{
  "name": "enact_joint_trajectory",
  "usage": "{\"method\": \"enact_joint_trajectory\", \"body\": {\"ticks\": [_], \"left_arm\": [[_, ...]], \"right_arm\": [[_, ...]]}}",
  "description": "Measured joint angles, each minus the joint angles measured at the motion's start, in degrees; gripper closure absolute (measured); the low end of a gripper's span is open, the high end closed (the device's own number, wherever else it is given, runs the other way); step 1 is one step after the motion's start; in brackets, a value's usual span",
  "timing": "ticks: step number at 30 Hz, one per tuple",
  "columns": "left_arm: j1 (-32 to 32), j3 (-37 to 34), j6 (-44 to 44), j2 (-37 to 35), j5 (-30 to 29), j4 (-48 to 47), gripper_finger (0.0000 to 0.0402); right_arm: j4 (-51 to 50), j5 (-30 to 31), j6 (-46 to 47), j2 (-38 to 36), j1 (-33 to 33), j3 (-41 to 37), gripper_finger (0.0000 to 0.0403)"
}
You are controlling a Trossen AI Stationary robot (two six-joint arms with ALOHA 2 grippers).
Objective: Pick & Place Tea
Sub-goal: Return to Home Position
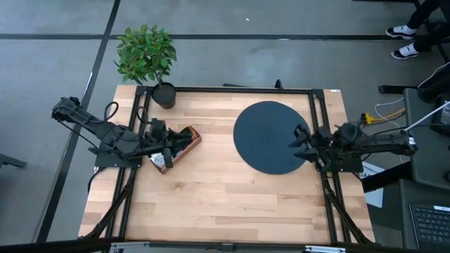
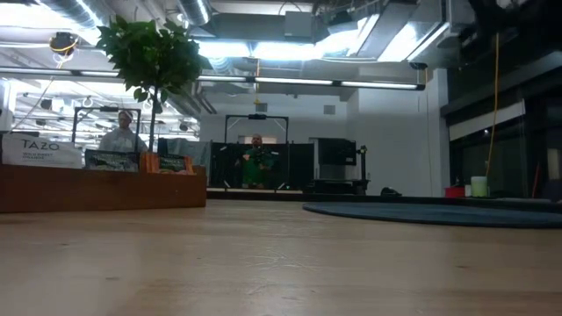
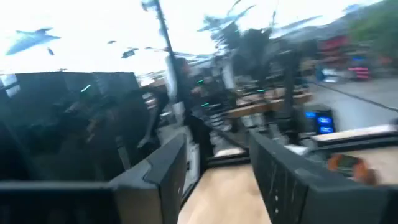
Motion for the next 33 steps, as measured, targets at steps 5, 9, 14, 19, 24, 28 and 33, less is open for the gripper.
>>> {"method": "enact_joint_trajectory", "body": {"ticks": [5, 9, 14, 19, 24, 28, 33], "left_arm": [[0.0, 0.0, 4.4, -0.1, 0.0, 5.7, 0.0316], [0.0, 0.0, 6.0, -0.1, 0.0, 9.8, 0.0315], [0.0, 0.0, 8.0, -0.1, 0.1, 11.4, 0.0315], [0.0, 0.0, 9.9, -0.1, 0.2, 11.3, 0.0315], [0.0, 0.0, 9.0, -0.1, 0.1, 11.4, 0.0315], [0.0, 0.0, 8.9, -0.1, -0.7, 11.0, 0.0315], [0.0, 0.0, 8.9, -0.1, -2.0, 10.3, 0.0315]], "right_arm": [[14.1, -1.8, -0.4, -0.3, 0.0, -9.9, 0.0227], [9.8, -1.8, -3.7, -0.2, 0.0, -9.9, 0.0227], [1.7, -1.8, -6.9, -0.3, -0.1, -9.8, 0.0227], [-10.2, 0.7, -10.1, -0.3, -0.1, -9.8, 0.0227], [-16.4, 6.6, -10.6, -0.2, -0.2, -9.8, 0.0227], [-20.1, 8.4, -8.9, 0.0, -0.2, -9.8, 0.0227], [-20.4, 9.4, -3.6, 1.2, -0.2, -9.8, 0.0227]]}}
